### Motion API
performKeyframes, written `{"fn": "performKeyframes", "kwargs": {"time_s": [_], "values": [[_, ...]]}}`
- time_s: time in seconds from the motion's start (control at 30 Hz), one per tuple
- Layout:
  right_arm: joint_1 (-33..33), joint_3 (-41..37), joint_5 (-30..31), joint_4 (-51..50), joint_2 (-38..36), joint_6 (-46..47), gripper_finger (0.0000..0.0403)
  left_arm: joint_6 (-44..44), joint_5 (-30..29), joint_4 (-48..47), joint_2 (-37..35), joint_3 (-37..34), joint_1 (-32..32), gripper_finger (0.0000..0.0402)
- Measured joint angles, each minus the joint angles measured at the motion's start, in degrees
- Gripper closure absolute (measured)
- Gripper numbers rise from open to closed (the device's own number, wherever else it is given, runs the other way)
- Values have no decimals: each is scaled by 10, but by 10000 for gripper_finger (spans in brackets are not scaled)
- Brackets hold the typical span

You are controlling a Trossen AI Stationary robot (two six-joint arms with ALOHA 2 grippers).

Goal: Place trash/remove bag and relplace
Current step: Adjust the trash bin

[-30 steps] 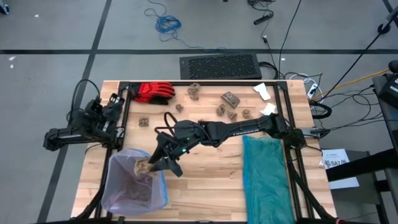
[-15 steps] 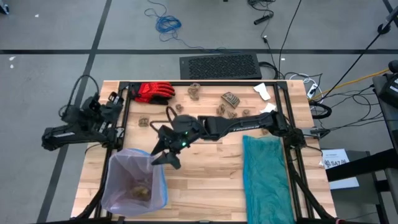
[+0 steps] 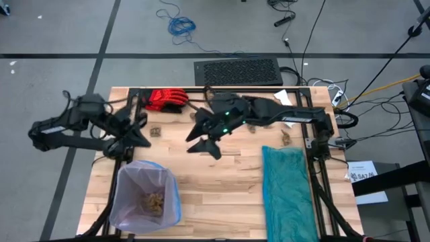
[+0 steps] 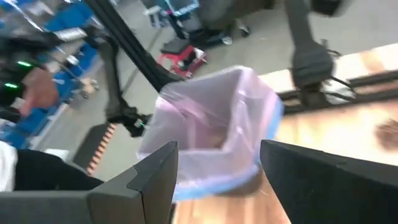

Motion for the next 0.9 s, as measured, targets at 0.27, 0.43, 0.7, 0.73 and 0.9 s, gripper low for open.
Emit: {"fn": "performKeyframes", "kwargs": {"time_s": [0.27, 0.43, 0.7, 0.73, 0.9], "values": [[0, 0, 65, -100, -52, -34, 181, -5, 34, -234, 104, 95, -111, 402], [0, 0, 92, -144, -80, -35, 181, -30, 17, -270, 161, 95, -189, 402], [-1, 0, 136, -199, -114, -45, 181, -40, -91, -267, 254, 95, -248, 402], [-3, 0, 142, -205, -118, -45, 181, -44, -103, -267, 266, 95, -250, 402], [-7, 0, 148, -229, -128, -44, 181, -62, -157, -268, 312, 95, -259, 402]]}}
